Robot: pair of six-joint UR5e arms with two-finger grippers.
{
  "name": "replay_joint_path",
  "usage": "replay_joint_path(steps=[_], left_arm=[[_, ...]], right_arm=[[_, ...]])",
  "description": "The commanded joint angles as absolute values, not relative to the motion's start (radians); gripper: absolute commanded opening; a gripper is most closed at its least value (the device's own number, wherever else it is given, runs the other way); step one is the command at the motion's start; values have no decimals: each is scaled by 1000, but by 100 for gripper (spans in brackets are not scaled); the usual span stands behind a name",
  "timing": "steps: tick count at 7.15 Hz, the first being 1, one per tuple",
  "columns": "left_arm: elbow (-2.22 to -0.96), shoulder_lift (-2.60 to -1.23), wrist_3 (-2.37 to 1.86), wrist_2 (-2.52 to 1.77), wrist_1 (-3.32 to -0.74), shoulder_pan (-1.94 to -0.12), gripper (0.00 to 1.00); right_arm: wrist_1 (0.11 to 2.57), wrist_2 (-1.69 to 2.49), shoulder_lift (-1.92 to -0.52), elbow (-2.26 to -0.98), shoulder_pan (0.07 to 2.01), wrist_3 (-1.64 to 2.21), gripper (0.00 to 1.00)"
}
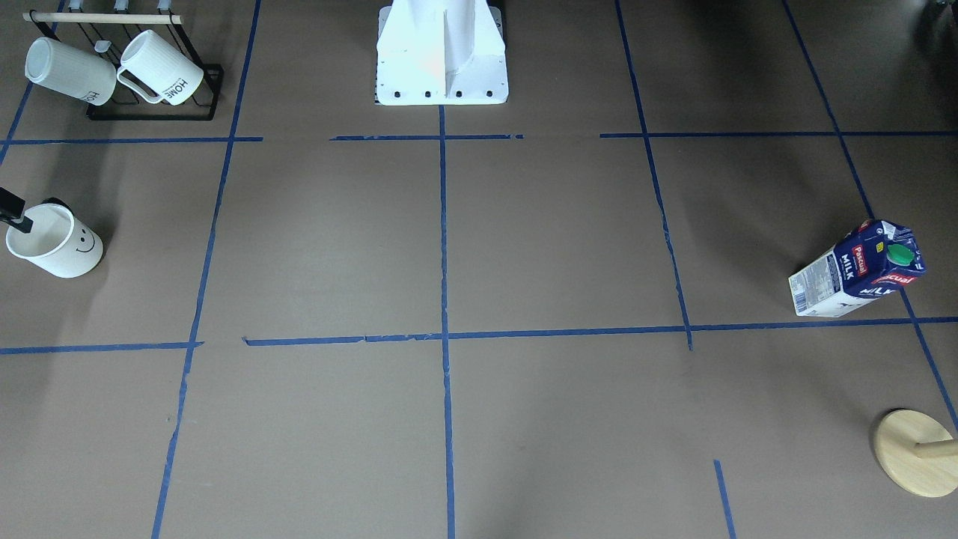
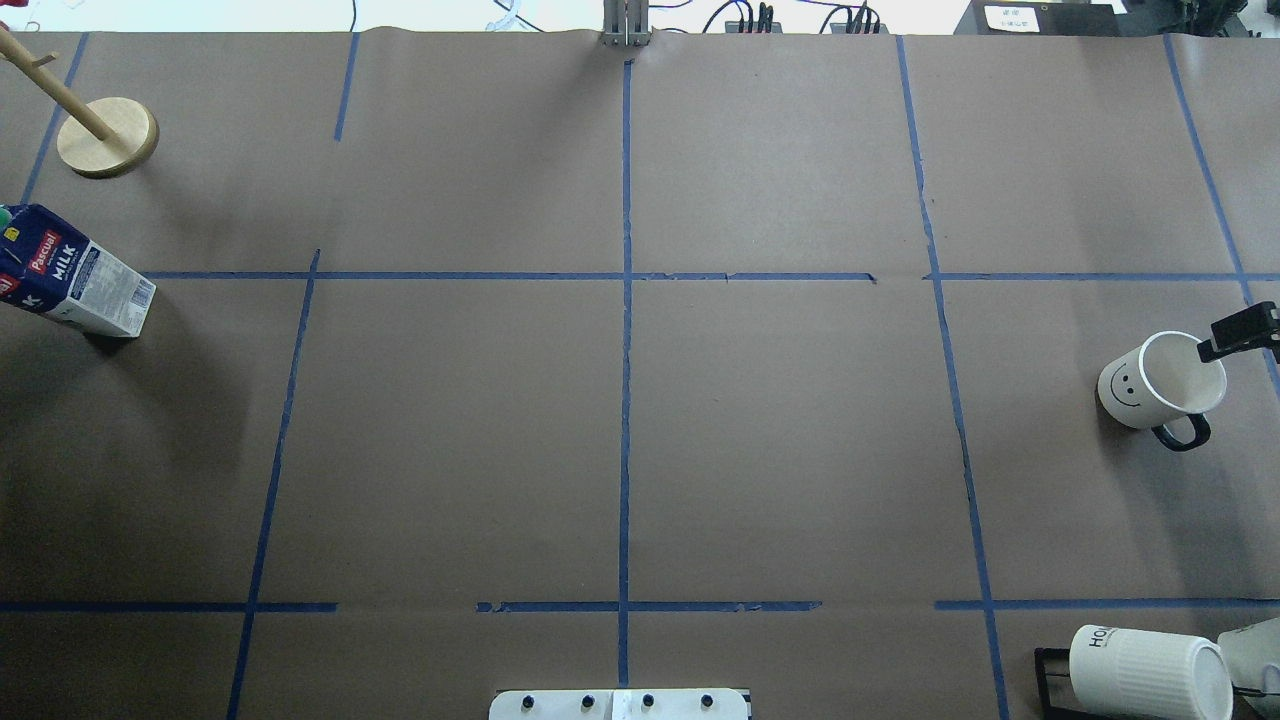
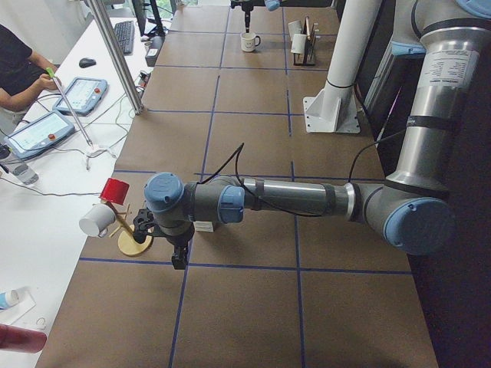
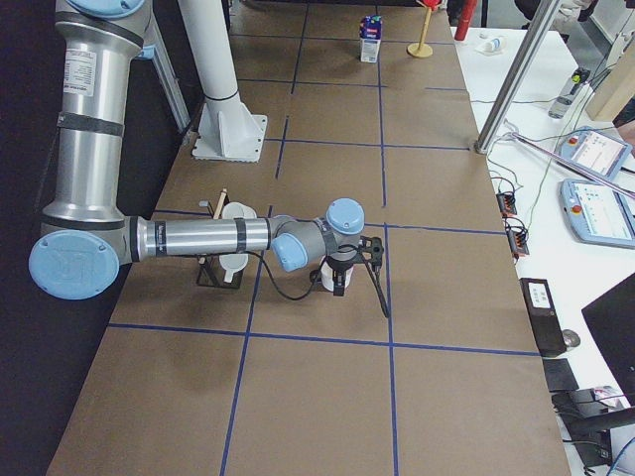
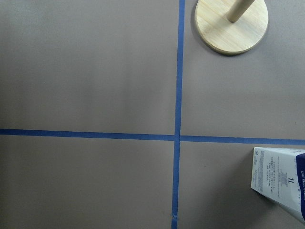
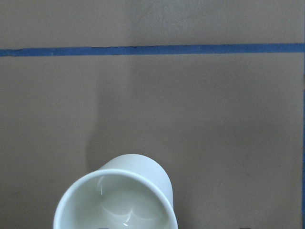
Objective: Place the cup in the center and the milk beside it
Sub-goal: 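Lower the right gripper onto the white mug and grasp its rim, then carry the white mug with the right gripper to the table center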
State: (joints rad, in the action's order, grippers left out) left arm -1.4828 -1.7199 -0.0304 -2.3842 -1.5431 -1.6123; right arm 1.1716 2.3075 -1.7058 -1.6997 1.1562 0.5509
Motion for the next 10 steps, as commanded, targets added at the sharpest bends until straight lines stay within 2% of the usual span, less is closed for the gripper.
replay_joint_path(steps=[1,2,4,5,6,8,10], left_arm=[[-1485,-1723,-32,-2385,-1543,-1612,100],[-1491,-1723,-32,-2384,-1543,-1612,100],[-1499,-1723,-32,-2385,-1545,-1612,100],[-1506,-1723,-32,-2385,-1543,-1611,100],[-1505,-1723,-34,-2385,-1543,-1611,100],[-1506,-1723,-32,-2394,-1546,-1609,100],[-1506,-1727,-31,-2395,-1548,-1595,100]], right_arm=[[1169,2272,-1684,-1664,1117,569,60],[1167,2272,-1684,-1664,1117,574,2],[1166,2276,-1687,-1675,1120,558,0],[1184,2283,-1684,-1780,1108,580,0],[1193,2284,-1619,-1858,1026,732,0],[1334,2272,-1316,-1856,865,1002,0],[1428,2136,-1035,-1743,699,1225,0]])
